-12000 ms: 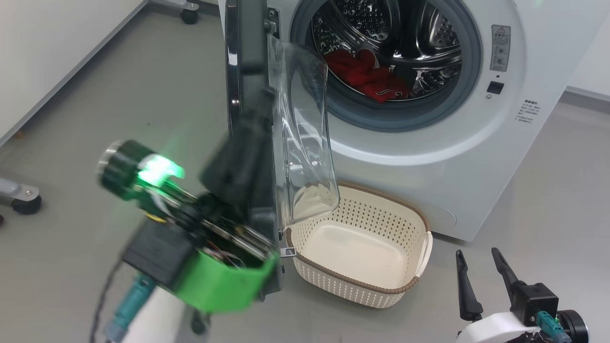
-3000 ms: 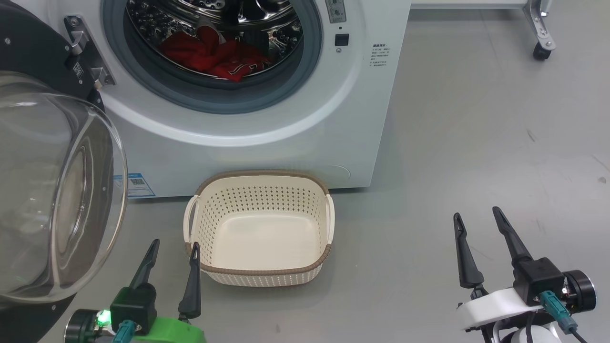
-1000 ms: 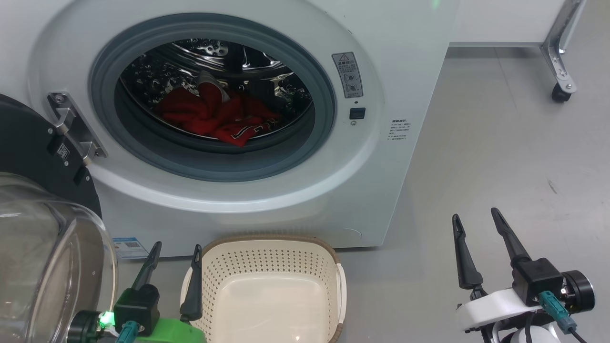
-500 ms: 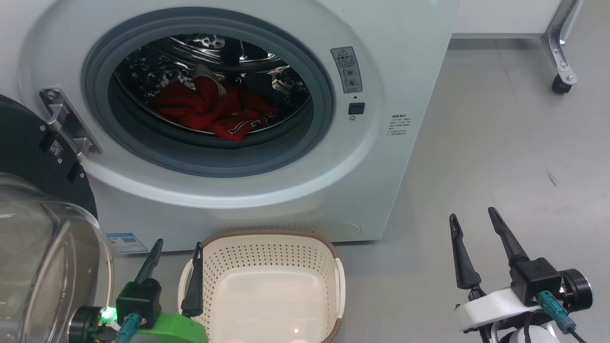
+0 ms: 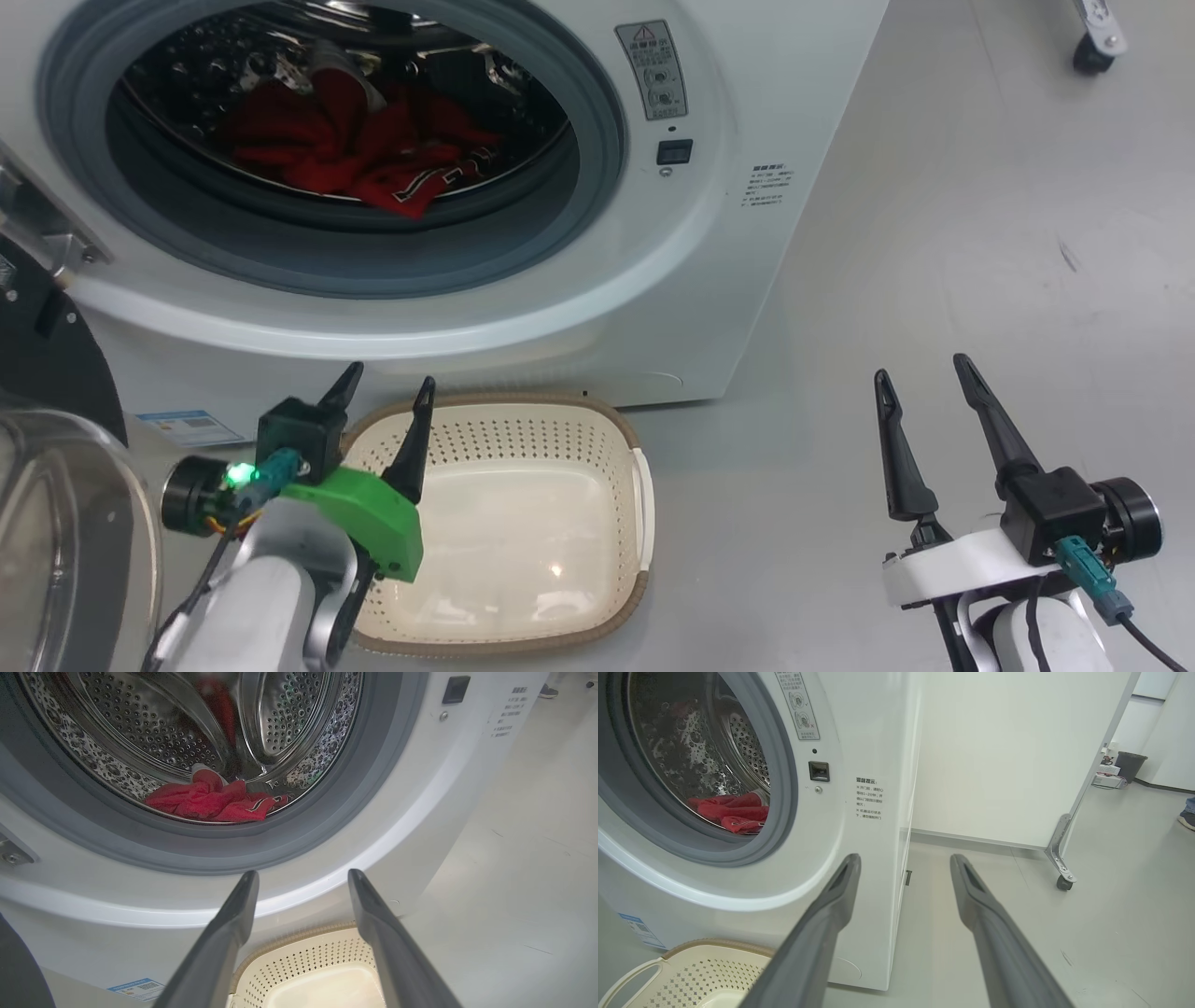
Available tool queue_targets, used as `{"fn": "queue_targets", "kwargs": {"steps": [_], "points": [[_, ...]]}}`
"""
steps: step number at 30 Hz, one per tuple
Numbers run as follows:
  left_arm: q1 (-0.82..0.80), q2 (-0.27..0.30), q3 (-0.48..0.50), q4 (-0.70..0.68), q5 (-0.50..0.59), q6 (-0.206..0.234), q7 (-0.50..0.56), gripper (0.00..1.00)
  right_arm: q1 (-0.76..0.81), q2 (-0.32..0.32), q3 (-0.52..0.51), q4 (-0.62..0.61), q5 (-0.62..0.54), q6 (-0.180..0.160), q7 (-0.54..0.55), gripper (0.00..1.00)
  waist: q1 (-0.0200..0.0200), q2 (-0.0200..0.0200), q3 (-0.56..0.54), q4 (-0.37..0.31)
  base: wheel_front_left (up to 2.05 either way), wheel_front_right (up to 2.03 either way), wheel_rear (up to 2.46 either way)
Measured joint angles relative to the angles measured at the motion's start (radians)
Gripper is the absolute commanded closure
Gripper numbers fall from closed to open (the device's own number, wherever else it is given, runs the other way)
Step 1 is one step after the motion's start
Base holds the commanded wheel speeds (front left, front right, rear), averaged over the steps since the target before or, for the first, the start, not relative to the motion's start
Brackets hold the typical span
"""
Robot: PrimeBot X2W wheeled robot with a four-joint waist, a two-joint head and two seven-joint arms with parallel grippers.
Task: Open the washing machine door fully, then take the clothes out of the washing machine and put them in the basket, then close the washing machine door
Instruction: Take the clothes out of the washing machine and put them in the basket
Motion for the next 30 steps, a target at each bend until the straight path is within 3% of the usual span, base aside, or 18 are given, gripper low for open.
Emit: {"fn": "queue_targets", "kwargs": {"steps": [7, 17, 30], "points": [[-0.179, 0.006, -0.004, 0.067, -0.035, -0.059, 0.109, 0.00, -0.051, 0.002, 0.013, -0.018, 0.000, 0.008, 0.000, 0.00, 0.0001, 0.0000, 0.090, -0.038, 0.00, 0.00, 0.00], [-0.472, 0.080, 0.043, 0.142, -0.035, -0.077, 0.237, 0.00, -0.128, 0.007, 0.036, -0.039, 0.016, 0.009, 0.000, 0.00, 0.0001, 0.0000, 0.224, -0.112, 0.00, 0.00, 0.00], [-0.698, 0.190, 0.072, 0.293, -0.021, -0.090, 0.381, 0.00, -0.194, 0.013, 0.072, -0.031, 0.057, 0.008, 0.000, 0.00, 0.0001, 0.0000, 0.354, -0.240, 0.00, 0.00, 0.00]]}}
